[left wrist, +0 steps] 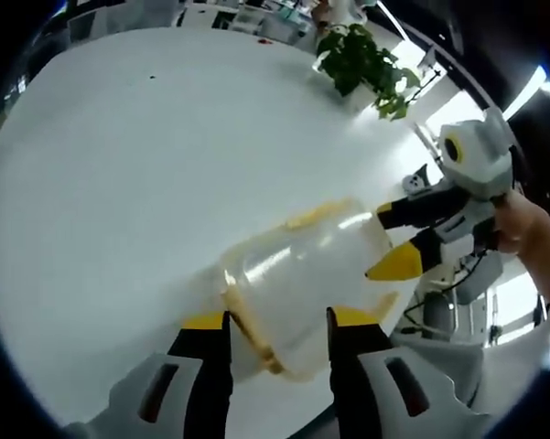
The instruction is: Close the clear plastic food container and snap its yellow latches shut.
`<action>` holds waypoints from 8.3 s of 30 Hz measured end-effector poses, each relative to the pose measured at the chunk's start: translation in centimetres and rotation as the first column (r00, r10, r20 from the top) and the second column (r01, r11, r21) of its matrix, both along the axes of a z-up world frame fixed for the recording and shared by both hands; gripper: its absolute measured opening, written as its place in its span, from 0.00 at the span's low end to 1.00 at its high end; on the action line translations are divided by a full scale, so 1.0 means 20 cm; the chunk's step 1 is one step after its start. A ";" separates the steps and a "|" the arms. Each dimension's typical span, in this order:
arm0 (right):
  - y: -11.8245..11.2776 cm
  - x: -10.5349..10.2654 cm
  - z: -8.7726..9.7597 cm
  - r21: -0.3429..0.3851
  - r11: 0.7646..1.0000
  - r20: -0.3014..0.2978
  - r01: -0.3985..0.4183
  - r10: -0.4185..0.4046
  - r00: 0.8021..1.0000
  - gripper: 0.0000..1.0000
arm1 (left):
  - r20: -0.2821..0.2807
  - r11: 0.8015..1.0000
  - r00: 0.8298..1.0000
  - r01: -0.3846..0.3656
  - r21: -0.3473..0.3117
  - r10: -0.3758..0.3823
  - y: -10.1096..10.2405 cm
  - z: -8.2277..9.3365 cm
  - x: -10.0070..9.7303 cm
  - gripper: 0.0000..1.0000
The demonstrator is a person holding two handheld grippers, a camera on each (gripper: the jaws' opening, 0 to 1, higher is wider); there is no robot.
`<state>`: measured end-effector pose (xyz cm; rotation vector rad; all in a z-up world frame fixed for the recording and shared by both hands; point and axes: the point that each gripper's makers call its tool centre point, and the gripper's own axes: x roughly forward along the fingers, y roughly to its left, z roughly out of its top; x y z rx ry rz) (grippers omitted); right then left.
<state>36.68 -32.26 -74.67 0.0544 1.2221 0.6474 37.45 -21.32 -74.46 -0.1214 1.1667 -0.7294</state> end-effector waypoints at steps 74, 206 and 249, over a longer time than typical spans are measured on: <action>0.27 0.00 0.30 -0.138 0.748 0.450 -0.649 0.631 0.632 0.06 | 0.485 0.789 0.651 0.596 0.152 -0.585 -0.25 0.27 -0.09 0.12; 0.28 0.06 0.01 -0.149 0.379 0.008 -0.913 0.924 0.382 0.59 | 0.447 0.614 0.430 0.639 0.463 -0.785 -0.36 0.04 -0.13 0.49; 0.30 0.05 -0.01 -0.176 0.385 -0.063 -0.906 0.914 0.400 0.52 | 0.332 0.588 0.486 0.637 0.499 -0.809 -0.38 0.00 -0.14 0.33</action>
